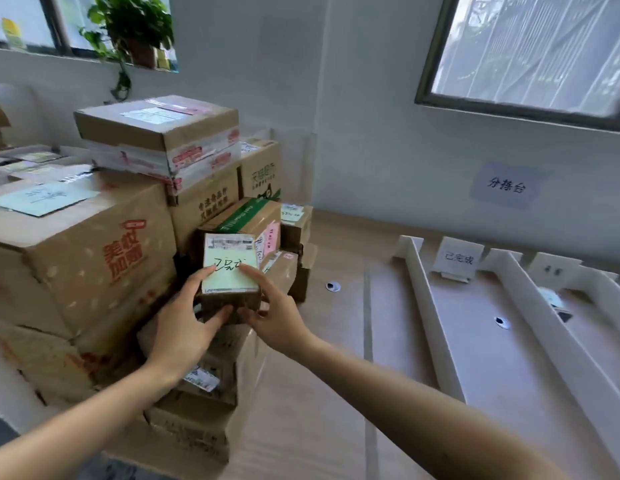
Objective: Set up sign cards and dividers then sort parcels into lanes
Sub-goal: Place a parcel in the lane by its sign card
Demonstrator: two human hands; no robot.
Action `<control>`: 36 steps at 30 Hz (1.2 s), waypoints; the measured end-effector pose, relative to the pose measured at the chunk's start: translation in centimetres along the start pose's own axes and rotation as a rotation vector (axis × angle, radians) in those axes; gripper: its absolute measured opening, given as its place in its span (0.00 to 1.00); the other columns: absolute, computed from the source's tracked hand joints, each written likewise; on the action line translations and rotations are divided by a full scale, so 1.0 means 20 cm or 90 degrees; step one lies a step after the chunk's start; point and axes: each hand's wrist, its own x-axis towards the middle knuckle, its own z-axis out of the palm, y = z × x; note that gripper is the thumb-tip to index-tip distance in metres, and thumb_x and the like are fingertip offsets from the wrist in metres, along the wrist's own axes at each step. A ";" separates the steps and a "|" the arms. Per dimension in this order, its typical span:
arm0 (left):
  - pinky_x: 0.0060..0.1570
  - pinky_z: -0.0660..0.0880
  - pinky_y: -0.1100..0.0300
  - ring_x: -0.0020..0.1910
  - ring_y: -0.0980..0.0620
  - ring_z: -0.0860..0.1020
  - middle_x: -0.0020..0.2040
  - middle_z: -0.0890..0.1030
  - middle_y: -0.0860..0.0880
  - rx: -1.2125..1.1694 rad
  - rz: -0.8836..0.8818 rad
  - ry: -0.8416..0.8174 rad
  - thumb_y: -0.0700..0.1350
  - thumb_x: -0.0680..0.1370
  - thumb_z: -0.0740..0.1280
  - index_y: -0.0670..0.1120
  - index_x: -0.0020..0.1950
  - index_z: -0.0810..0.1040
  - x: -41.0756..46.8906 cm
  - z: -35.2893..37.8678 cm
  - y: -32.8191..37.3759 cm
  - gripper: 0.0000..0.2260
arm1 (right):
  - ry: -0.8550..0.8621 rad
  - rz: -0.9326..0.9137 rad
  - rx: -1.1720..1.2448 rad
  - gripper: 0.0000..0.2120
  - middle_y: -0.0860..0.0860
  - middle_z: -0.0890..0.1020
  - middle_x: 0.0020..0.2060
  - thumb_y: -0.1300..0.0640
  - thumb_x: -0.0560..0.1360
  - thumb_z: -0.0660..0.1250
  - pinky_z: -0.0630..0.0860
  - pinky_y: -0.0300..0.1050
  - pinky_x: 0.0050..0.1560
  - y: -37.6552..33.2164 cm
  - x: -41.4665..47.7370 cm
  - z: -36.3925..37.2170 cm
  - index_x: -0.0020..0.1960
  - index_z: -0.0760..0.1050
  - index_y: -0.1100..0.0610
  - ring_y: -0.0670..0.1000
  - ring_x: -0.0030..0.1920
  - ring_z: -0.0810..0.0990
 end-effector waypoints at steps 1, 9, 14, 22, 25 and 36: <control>0.54 0.71 0.66 0.55 0.57 0.73 0.63 0.76 0.48 -0.006 0.014 -0.001 0.39 0.72 0.73 0.53 0.70 0.67 -0.01 0.03 0.03 0.30 | 0.014 -0.006 -0.002 0.32 0.53 0.70 0.70 0.64 0.75 0.68 0.76 0.55 0.62 0.00 -0.02 -0.04 0.73 0.61 0.44 0.53 0.68 0.72; 0.43 0.68 0.81 0.53 0.59 0.73 0.60 0.72 0.56 -0.047 0.145 -0.055 0.40 0.69 0.76 0.51 0.70 0.67 -0.08 0.33 0.31 0.32 | 0.141 -0.001 0.019 0.32 0.50 0.75 0.65 0.66 0.72 0.70 0.79 0.54 0.57 0.07 -0.26 -0.46 0.71 0.66 0.47 0.50 0.60 0.78; 0.53 0.75 0.68 0.55 0.58 0.76 0.60 0.72 0.58 -0.117 0.187 -0.104 0.38 0.67 0.77 0.49 0.67 0.70 -0.22 0.63 0.52 0.31 | 0.200 0.018 0.003 0.31 0.35 0.75 0.59 0.67 0.71 0.70 0.80 0.53 0.54 0.14 -0.55 -0.80 0.70 0.68 0.49 0.42 0.56 0.80; 0.51 0.77 0.67 0.54 0.63 0.78 0.56 0.75 0.62 -0.240 0.207 -0.197 0.34 0.68 0.76 0.57 0.63 0.69 -0.61 1.12 0.89 0.31 | 0.274 0.036 -0.026 0.30 0.44 0.76 0.61 0.67 0.71 0.71 0.81 0.48 0.54 0.24 -1.13 -1.32 0.68 0.68 0.46 0.45 0.57 0.79; 0.51 0.77 0.68 0.54 0.65 0.78 0.56 0.78 0.60 -0.264 0.199 -0.223 0.34 0.69 0.75 0.58 0.62 0.68 -0.81 1.29 1.01 0.30 | 0.298 0.054 -0.032 0.31 0.38 0.76 0.58 0.70 0.71 0.69 0.82 0.45 0.50 0.29 -1.38 -1.48 0.65 0.68 0.43 0.48 0.55 0.79; 0.51 0.78 0.60 0.53 0.53 0.80 0.55 0.79 0.54 -0.213 0.196 -0.285 0.41 0.69 0.76 0.51 0.64 0.70 -1.33 1.74 1.29 0.27 | 0.332 0.113 -0.018 0.30 0.42 0.77 0.59 0.70 0.70 0.71 0.79 0.38 0.52 0.48 -2.05 -1.86 0.64 0.71 0.44 0.48 0.58 0.78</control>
